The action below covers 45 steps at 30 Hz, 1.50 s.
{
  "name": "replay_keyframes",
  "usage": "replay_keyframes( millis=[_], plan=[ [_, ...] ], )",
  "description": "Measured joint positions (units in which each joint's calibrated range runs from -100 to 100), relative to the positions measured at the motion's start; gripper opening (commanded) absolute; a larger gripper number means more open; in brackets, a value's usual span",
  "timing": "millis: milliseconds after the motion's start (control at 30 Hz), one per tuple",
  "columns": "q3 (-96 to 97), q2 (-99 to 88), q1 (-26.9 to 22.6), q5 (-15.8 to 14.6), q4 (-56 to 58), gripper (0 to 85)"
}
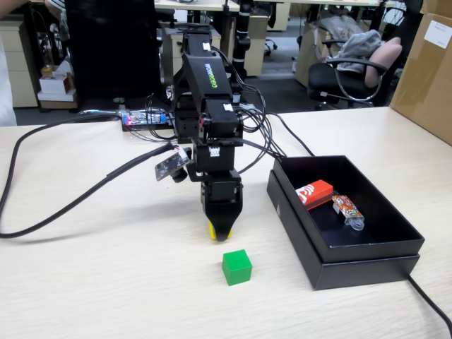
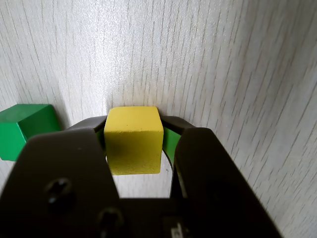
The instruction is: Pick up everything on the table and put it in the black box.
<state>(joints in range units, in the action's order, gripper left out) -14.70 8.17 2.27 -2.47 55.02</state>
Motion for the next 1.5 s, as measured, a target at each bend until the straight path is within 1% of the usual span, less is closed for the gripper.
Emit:
replay_keyframes(
  millis=[167, 333, 500, 600, 700, 767, 833, 900, 1000, 1167, 1400, 1433, 1467, 1500],
  plan=[
    [1.4, -2.4, -0.2, 0.1, 0.0, 9.2],
    [5.2, -12.7, -2.1, -0.2, 1.5, 9.2],
    [9.2, -27.6, -5.9, -1.2, 2.1, 9.2],
    [9.3, -36.1, -9.6, -1.6, 2.1, 9.2],
    [8.6, -40.3, -13.3, -2.1, 2.1, 9.2],
    [5.8, -39.4, -15.1, -2.5, 2.1, 9.2],
    [-0.5, -34.2, -16.9, -3.3, 2.3, 9.2],
    [-3.2, -30.1, -17.2, -3.6, 2.2, 9.2],
    [-5.8, -18.5, -17.9, -4.1, 2.2, 9.2],
    [-7.9, -8.9, -18.7, -4.6, 2.2, 9.3],
    [-7.8, -7.6, -20.1, -5.5, 2.2, 10.2],
    [-7.9, -7.3, -20.2, -5.6, 2.2, 16.1],
    [-7.9, -7.2, -20.2, -5.9, 2.2, 18.5],
    [-7.5, -7.2, -20.2, -6.0, 2.2, 18.6]
  ],
)
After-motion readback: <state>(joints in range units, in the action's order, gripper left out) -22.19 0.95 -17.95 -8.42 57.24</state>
